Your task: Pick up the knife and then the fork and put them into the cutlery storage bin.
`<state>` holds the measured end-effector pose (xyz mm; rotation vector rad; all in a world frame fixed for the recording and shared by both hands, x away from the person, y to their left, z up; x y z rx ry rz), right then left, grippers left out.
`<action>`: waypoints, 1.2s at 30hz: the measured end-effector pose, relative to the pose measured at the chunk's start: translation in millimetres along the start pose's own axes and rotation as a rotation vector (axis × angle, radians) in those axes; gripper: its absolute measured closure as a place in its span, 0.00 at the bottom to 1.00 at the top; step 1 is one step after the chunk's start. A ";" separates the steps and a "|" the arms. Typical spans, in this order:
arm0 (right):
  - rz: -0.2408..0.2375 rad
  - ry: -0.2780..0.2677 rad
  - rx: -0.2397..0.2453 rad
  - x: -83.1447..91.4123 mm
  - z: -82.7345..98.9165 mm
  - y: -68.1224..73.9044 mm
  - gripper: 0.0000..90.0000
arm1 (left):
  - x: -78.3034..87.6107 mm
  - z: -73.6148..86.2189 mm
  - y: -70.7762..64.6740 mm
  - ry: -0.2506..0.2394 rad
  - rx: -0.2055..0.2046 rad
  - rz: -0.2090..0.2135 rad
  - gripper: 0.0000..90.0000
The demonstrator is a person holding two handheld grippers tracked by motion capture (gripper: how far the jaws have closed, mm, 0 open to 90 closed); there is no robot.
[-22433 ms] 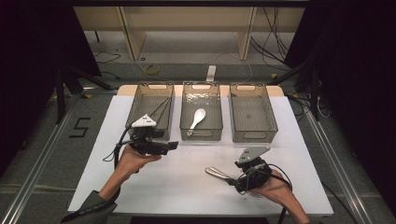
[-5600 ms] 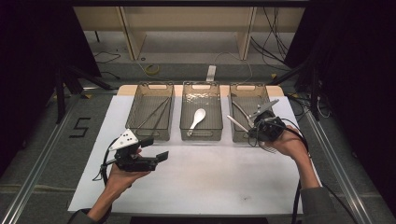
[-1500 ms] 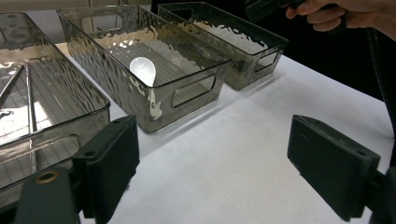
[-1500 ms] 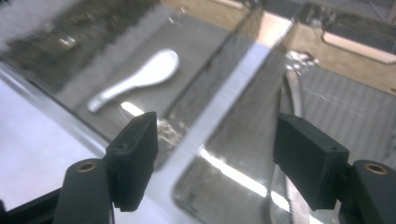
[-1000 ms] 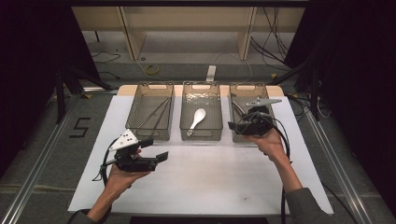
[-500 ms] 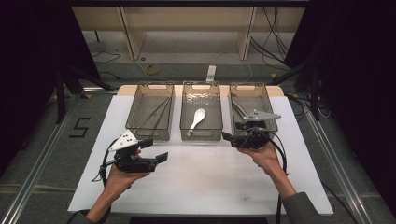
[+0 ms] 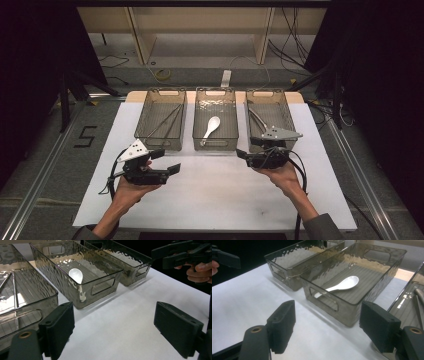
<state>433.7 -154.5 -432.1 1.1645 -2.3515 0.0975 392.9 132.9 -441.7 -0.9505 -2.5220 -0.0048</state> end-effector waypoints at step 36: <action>-0.027 -0.102 -0.022 35.5 38.5 16.0 0.26 | 0.3 0.4 -1.4 0.003 0.031 0.028 0.18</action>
Point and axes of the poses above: each handheld gripper's, and its own axes: x roughly backward along the jaws, z roughly out of its underside, y roughly to its left, the point moved 7 cm from there along -x, roughly forward along the jaws, and after that the axes turned 7 degrees about -z, right-handed, at the moved point
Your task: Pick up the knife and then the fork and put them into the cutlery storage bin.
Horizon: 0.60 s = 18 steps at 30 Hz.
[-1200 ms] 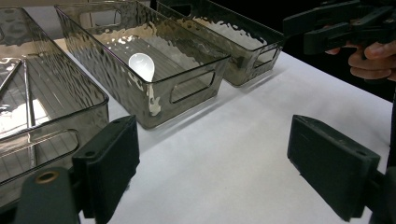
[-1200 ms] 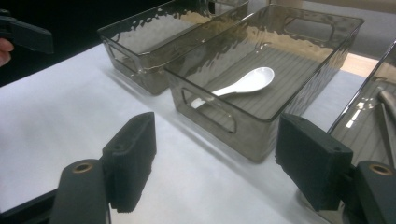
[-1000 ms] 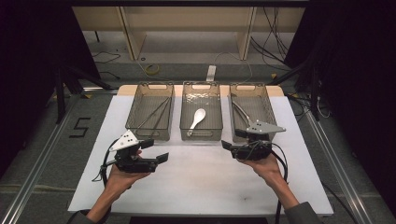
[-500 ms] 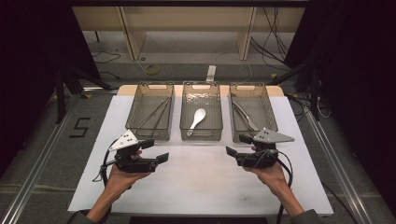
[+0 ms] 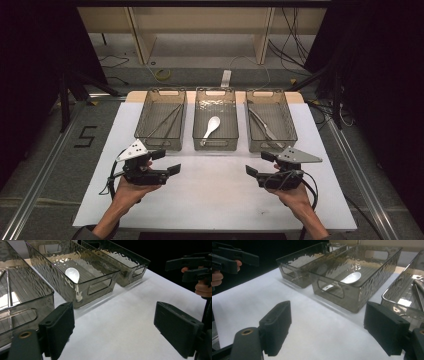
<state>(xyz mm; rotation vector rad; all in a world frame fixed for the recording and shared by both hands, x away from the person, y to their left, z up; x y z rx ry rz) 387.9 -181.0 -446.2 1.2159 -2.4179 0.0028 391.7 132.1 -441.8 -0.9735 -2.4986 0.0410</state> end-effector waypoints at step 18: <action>0.026 0.003 -0.006 11.4 16.9 2.4 0.26 | 1.4 0.9 0.0 0.001 0.004 0.001 0.18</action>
Point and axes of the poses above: each handheld gripper's, and its own axes: x roughly backward along the jaws, z roughly out of its underside, y roughly to its left, the point moved 7 cm from there along -x, roughly forward along the jaws, and after that the axes turned 7 degrees about -z, right-handed, at the moved point
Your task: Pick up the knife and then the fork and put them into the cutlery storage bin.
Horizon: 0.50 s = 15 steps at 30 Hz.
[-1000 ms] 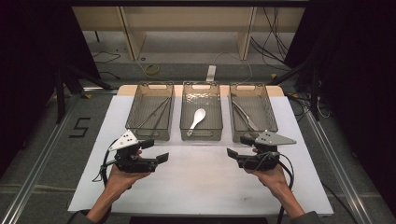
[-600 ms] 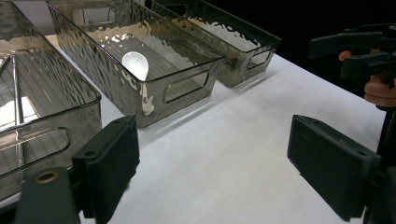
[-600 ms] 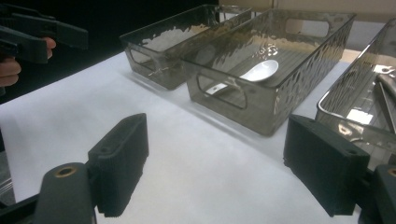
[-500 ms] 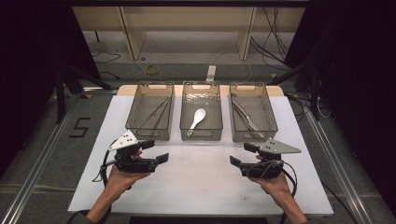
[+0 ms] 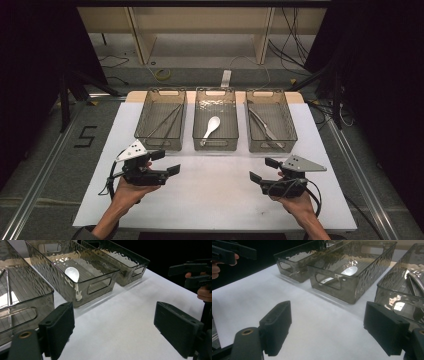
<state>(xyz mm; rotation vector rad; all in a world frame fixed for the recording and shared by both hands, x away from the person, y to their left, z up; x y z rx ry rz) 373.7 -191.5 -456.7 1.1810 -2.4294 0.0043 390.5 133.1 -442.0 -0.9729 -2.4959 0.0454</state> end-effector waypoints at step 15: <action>0.004 0.021 -0.004 1.0 6.8 0.7 0.25 | -0.3 0.0 -0.7 0.000 0.002 0.002 0.18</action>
Point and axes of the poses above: each handheld gripper's, and its own axes: x roughly backward along the jaws, z roughly out of its underside, y roughly to its left, the point moved 7 cm from there along -x, roughly forward along the jaws, and after that the axes turned 7 degrees about -z, right-handed, at the moved point
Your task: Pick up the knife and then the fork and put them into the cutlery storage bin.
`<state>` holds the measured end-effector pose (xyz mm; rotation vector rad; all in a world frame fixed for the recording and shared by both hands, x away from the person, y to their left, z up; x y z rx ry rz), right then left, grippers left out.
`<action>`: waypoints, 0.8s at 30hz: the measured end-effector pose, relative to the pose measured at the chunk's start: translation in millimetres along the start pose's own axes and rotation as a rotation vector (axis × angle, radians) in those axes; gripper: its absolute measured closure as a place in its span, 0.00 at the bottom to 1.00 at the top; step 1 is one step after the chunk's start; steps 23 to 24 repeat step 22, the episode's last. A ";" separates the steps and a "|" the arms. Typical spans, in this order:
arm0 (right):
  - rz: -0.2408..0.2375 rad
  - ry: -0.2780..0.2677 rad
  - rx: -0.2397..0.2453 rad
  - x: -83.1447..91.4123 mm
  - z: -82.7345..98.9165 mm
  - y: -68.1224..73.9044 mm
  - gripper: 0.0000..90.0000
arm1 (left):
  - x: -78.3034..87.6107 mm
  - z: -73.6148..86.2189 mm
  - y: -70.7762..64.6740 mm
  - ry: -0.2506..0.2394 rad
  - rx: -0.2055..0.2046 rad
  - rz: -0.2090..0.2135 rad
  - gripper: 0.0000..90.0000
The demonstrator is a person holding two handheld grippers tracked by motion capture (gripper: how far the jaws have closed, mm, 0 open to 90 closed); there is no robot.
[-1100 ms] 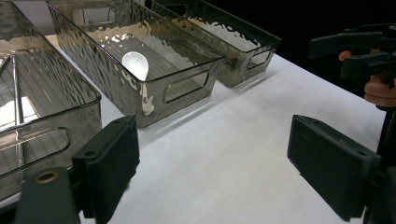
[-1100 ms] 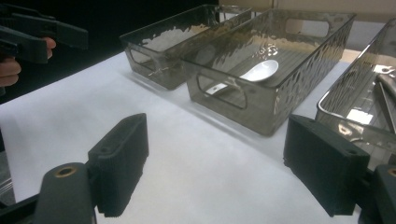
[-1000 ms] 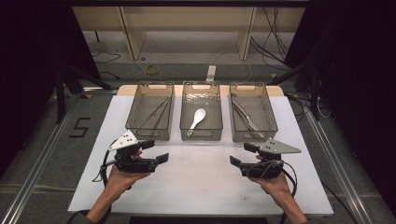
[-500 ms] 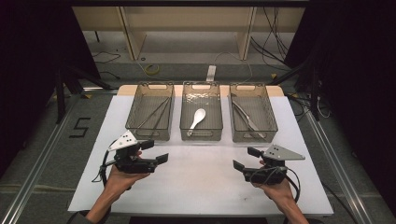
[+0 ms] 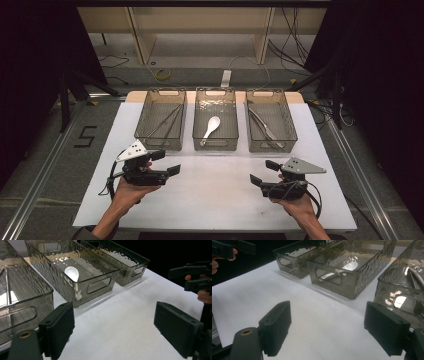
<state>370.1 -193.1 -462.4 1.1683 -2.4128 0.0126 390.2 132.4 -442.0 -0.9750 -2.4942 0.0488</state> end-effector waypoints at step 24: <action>0.004 -0.002 0.007 0.6 -1.0 -1.5 0.25 | -0.6 0.2 0.2 0.003 -0.003 0.000 0.18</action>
Point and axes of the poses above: each handheld gripper's, and its own axes: x roughly backward along the jaws, z roughly out of its underside, y roughly to its left, the point moved 7 cm from there along -x, roughly forward along the jaws, and after that the axes turned 7 degrees about -z, right-handed, at the moved point
